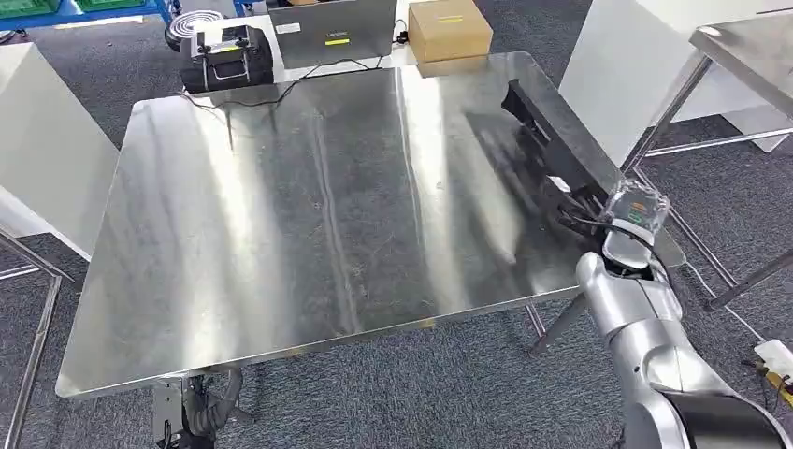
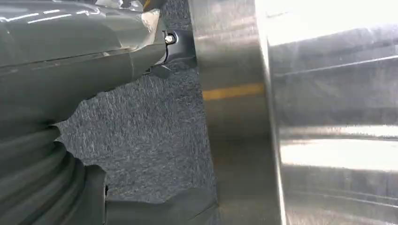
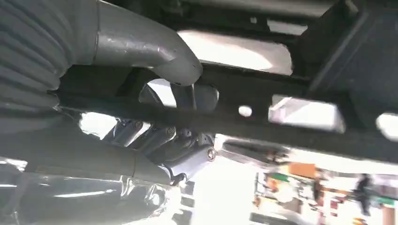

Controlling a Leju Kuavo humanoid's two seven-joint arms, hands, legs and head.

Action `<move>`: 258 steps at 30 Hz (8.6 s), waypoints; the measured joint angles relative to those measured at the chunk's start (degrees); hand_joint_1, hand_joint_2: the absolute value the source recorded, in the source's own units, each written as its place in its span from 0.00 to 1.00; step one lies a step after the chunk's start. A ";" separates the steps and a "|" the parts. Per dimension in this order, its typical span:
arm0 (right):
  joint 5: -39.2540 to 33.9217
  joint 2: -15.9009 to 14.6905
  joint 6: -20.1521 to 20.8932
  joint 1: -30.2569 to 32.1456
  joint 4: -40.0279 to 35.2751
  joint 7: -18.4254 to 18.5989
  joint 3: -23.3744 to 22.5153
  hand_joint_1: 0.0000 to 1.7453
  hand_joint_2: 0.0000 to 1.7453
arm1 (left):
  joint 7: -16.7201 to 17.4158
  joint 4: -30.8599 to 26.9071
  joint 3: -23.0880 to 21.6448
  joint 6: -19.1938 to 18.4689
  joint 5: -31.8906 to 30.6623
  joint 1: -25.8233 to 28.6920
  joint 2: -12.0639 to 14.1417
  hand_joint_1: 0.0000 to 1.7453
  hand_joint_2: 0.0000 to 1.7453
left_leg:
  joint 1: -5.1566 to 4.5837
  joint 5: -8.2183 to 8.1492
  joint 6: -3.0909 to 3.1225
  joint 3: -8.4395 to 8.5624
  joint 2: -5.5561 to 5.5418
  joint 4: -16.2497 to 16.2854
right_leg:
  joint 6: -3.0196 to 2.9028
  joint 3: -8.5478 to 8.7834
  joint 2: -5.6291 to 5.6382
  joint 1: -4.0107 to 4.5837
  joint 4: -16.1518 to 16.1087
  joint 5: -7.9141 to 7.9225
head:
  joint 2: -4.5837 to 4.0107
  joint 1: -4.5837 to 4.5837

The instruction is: Take the parts from the cabinet and place them on the table.

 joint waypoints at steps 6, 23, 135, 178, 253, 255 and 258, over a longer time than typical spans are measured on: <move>0.00 3.56 3.17 -4.61 1.25 -0.26 3.47 1.00 1.00 | 0.00 0.00 0.50 -0.50 -0.28 0.00 -0.04 0.00 1.00 | 0.11 0.03 -0.06 -0.03 -0.10 -0.06 | -0.04 -0.09 -0.07 0.03 0.01 -0.04 | 0.00 0.02; 0.04 12.97 7.14 -14.07 2.47 -5.24 11.49 1.00 1.00 | 0.02 -1.36 2.68 0.76 -1.31 0.31 -0.68 0.00 1.00 | -0.17 0.09 -0.12 -0.32 -0.26 -0.06 | -0.06 -0.30 -0.19 -0.18 0.05 -0.05 | 0.00 0.07; -19.67 16.74 -10.38 -7.13 6.49 -7.63 22.22 1.00 1.00 | 6.01 25.03 39.63 20.06 4.90 -2.34 1.20 0.00 1.00 | -0.20 0.00 -0.21 -0.24 -0.61 -0.07 | -0.24 -0.03 -0.64 -0.30 -0.24 -0.19 | 0.00 0.13; -18.78 18.68 8.63 -6.09 7.34 -13.81 12.78 0.00 0.00 | 12.96 25.49 39.63 15.98 4.07 -2.71 1.36 0.00 0.00 | -0.21 0.00 -0.21 -0.20 -0.62 -0.07 | -0.25 0.01 -0.63 -0.31 -0.25 -0.20 | 0.00 0.13; -74.27 13.96 -8.74 49.83 -71.76 -57.15 6.11 0.00 0.00 | 28.47 17.59 61.71 34.86 -36.92 -2.82 -8.37 0.00 0.00 | 1.91 -10.26 -3.99 -6.98 0.16 17.28 | -0.83 0.51 -1.16 -1.98 0.39 -0.75 | 0.00 -0.46; -74.82 14.20 -7.71 51.33 -71.71 -56.48 4.89 0.00 0.00 | 31.89 15.69 64.24 34.95 -38.03 -2.67 -9.00 0.00 0.00 | 2.29 -8.91 -4.24 -3.94 0.26 14.53 | -0.36 -0.24 -1.39 -2.12 0.45 -0.19 | 0.00 -0.48; -75.60 14.79 -5.68 52.74 -71.47 -55.38 3.08 0.00 0.00 | 34.25 13.50 65.97 35.01 -38.60 -2.73 -9.57 0.00 0.00 | 2.76 -5.84 -4.47 6.15 0.46 -0.93 | 0.75 -0.77 -1.62 -2.26 0.66 0.56 | 0.00 -0.48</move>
